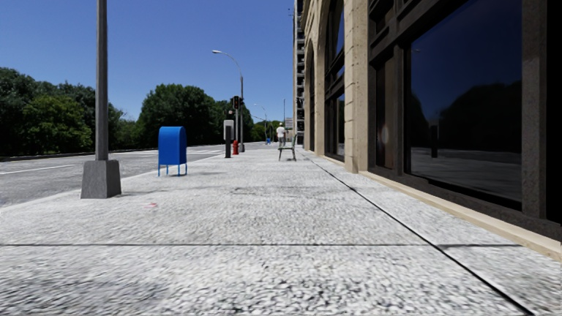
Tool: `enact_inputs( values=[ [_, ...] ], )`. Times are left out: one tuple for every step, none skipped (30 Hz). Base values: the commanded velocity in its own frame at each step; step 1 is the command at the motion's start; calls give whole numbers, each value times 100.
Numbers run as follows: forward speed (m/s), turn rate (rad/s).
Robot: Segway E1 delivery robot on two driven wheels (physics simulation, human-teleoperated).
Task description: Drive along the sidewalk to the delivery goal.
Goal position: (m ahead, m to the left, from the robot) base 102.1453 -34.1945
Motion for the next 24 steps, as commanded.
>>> enact_inputs(
  values=[
    [200,29],
    [200,16],
    [200,10],
    [200,8],
    [200,4],
    [200,1],
    [200,1],
    [200,0],
    [200,0],
    [200,0],
    [200,0],
    [200,0],
    [200,0],
    [200,0],
    [200,1],
    [200,11],
    [200,22],
    [200,35],
    [200,54],
    [200,59],
    [200,59],
    [200,60],
    [200,53],
    [200,25]
  ],
)
